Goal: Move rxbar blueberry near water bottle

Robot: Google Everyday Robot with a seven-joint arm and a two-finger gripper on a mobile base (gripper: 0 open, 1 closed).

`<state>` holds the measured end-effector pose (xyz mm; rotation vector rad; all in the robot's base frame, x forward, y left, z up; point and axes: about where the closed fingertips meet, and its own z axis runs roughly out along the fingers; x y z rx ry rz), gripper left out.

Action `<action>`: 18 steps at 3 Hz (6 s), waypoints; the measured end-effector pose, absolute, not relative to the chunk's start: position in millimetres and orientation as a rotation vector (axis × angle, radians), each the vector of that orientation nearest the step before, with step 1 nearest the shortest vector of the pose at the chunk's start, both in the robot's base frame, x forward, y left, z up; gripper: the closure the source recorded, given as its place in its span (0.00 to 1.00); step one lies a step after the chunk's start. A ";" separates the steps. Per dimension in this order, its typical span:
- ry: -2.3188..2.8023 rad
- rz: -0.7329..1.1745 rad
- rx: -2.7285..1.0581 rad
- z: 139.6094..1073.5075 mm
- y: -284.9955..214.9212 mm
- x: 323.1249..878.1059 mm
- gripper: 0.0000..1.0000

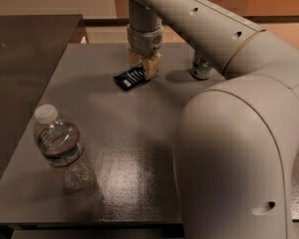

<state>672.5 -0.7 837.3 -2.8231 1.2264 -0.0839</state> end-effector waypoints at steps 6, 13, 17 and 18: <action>1.397 -0.015 -2.711 863.0 -47.0 508.3 1.00; 1.170 0.002 -2.834 847.7 24.6 437.3 0.83; 1.150 0.003 -2.846 841.3 34.6 430.4 0.00; 1.150 0.003 -2.846 841.4 34.6 430.4 0.00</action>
Offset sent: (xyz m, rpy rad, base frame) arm -0.0543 -0.0493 0.0518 0.0644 0.0828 -0.1032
